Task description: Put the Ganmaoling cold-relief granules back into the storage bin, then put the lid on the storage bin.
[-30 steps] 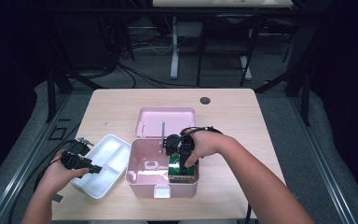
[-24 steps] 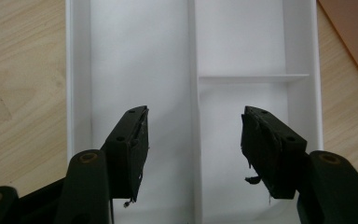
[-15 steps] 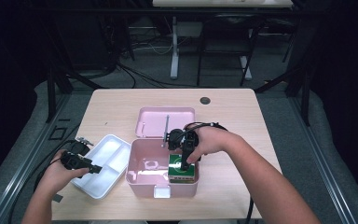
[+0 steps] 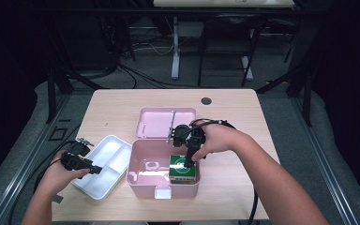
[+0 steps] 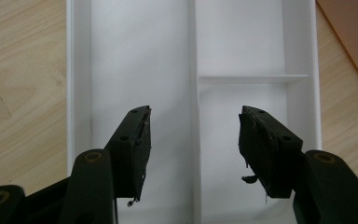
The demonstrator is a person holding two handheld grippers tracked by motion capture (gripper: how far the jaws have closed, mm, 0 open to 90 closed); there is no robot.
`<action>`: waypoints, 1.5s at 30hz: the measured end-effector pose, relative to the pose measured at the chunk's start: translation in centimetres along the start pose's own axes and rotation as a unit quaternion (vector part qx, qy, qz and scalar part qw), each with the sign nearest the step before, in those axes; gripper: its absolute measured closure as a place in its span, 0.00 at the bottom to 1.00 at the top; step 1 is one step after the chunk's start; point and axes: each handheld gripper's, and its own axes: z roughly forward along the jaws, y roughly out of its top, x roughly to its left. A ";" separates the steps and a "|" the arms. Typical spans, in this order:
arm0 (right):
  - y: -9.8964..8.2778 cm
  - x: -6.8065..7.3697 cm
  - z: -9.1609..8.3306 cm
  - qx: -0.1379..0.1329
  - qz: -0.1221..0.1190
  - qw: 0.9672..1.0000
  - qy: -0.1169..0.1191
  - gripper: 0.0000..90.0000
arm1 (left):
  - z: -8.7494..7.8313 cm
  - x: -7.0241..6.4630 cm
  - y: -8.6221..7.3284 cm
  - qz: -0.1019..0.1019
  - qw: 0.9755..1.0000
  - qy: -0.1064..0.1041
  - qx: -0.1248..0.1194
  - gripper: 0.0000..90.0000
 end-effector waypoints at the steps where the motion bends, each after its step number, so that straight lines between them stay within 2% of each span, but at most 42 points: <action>1: -0.1 0.0 -0.2 -0.002 0.003 1.000 -0.004 0.31 | 0.0 0.0 0.0 0.000 1.000 0.000 0.000 0.49; 8: -1.0 -0.2 -1.0 -0.006 0.014 1.000 -0.012 0.31 | 0.0 0.0 0.0 -0.001 1.000 -0.002 -0.002 0.51; 18: -3.3 -0.8 -1.8 -0.011 0.039 0.999 -0.023 0.31 | -0.1 0.0 0.0 -0.003 1.000 -0.001 -0.006 0.52; 21: -4.4 -1.1 -2.0 -0.024 0.066 0.997 -0.036 0.32 | -0.2 0.0 0.0 -0.006 1.000 -0.001 -0.010 0.52; 24: -5.0 -1.3 -1.9 -0.024 0.076 0.996 -0.033 0.32 | -0.3 0.0 0.0 -0.005 1.000 0.000 -0.012 0.53; 26: -5.8 -1.5 -1.6 -0.028 0.091 0.995 -0.043 0.32 | -0.3 0.0 0.0 -0.004 1.000 0.000 -0.010 0.54; 27: -6.0 -1.6 -1.6 -0.031 0.098 0.994 -0.035 0.32 | -0.3 0.0 0.1 -0.005 1.000 0.003 -0.013 0.54; 28: -6.0 -1.6 -1.6 -0.031 0.098 0.994 -0.035 0.32 | -0.3 0.0 0.1 -0.005 1.000 0.003 -0.013 0.55; 29: -6.3 -1.8 -1.5 -0.036 0.107 0.993 -0.042 0.32 | -0.4 0.0 0.1 -0.002 1.000 0.001 -0.014 0.55; 30: -6.6 -1.9 -1.4 -0.039 0.114 0.992 -0.039 0.32 | -0.5 0.0 0.2 -0.004 1.000 0.000 -0.016 0.55; 34: -7.0 -2.1 -1.4 -0.043 0.125 0.990 -0.049 0.32 | -0.6 -0.2 0.4 -0.006 1.000 -0.002 -0.016 0.55; 36: -7.3 -2.2 -1.4 -0.054 0.137 0.988 -0.047 0.32 | -0.6 -0.4 0.5 -0.004 1.000 -0.003 -0.014 0.55; 37: -7.5 -2.3 -1.2 -0.065 0.148 0.986 -0.048 0.32 | -0.7 -0.5 0.6 -0.002 1.000 -0.003 -0.014 0.55; 38: -7.5 -2.3 -1.2 -0.065 0.148 0.986 -0.048 0.32 | -0.7 -0.5 0.6 -0.002 1.000 -0.003 -0.014 0.55; 39: -7.8 -2.3 -1.0 -0.071 0.156 0.984 -0.050 0.32 | -0.7 -0.6 0.7 -0.001 1.000 -0.002 -0.012 0.55; 41: -7.9 -2.4 -1.0 -0.069 0.158 0.984 -0.051 0.32 | -0.8 -0.7 0.7 0.000 1.000 -0.002 -0.012 0.55; 42: -8.1 -2.4 -0.9 -0.072 0.162 0.983 -0.057 0.32 | -0.8 -0.8 0.8 0.003 1.000 -0.004 -0.013 0.55; 43: -8.3 -2.4 -0.8 -0.074 0.170 0.982 -0.048 0.32 | -0.9 -0.8 0.8 0.002 1.000 -0.005 -0.014 0.55; 45: -8.6 -2.5 -0.6 -0.079 0.179 0.979 -0.052 0.32 | -0.9 -0.9 0.9 0.003 1.000 -0.003 -0.014 0.55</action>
